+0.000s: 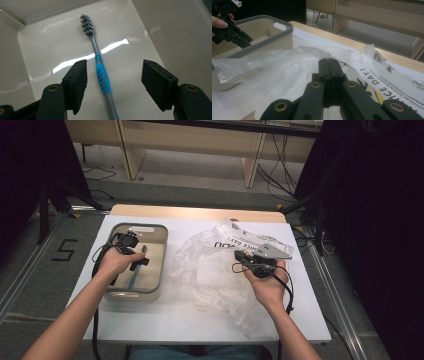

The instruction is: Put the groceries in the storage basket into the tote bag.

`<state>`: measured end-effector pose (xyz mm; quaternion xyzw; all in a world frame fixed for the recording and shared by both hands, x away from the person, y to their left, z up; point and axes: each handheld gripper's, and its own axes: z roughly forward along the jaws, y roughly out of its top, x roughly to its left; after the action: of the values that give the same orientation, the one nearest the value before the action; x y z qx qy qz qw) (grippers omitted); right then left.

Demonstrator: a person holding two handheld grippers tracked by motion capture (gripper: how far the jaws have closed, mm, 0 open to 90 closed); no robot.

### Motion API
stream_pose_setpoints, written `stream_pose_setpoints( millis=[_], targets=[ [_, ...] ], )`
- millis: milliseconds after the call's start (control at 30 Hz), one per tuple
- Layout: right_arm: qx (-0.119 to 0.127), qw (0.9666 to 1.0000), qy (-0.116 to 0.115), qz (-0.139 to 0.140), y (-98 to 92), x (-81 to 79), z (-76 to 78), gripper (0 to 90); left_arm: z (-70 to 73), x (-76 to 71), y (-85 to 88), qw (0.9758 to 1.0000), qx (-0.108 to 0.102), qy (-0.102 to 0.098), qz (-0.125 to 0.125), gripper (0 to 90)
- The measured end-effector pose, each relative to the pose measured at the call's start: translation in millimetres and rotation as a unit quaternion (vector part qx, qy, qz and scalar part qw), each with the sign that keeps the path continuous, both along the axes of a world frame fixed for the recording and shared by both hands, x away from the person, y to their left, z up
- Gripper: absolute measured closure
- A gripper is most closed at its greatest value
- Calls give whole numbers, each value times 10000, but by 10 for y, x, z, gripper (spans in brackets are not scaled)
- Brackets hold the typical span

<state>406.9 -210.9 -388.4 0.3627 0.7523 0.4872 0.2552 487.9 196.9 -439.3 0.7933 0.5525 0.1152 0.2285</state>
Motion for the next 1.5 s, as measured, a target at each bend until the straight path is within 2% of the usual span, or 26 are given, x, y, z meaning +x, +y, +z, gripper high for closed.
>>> stream_pose_setpoints(
  millis=[200, 333, 500, 667, 967, 1100, 1200, 1500],
  targets=[
    [0, 10000, 9, -2, -4, 0, 1, 900, -106, 60, 17, 9994, 76, 333, 12, 398],
    [-31, 10000, 17, 14, 1, 1, -6, 900, -126, 72, 17, 9991, 92, 423, 46, 446],
    [-30, 10000, 46, 19, 13, -1, -16, 900, -138, 71, 4, 9985, 225, 494, 54, 489],
    [-29, 10000, 44, 24, 12, -3, -14, 900, -161, 86, 8, 9977, 228, 630, 86, 532],
    [-34, 10000, 48, 28, 17, -5, -16, 900, -196, 114, 27, 9968, 293, 729, 161, 569],
    [-53, 10000, 45, 32, 27, -5, -19, 900, -199, 120, 4, 9964, 409, 718, 199, 584],
    [-59, 10000, 49, 46, 31, -6, -20, 900, -199, 122, -25, 9958, 537, 723, 185, 596],
    [-53, 10000, 49, 47, 31, -8, -18, 900, -184, 146, -90, 9943, 628, 858, 93, 687]
  ],
)
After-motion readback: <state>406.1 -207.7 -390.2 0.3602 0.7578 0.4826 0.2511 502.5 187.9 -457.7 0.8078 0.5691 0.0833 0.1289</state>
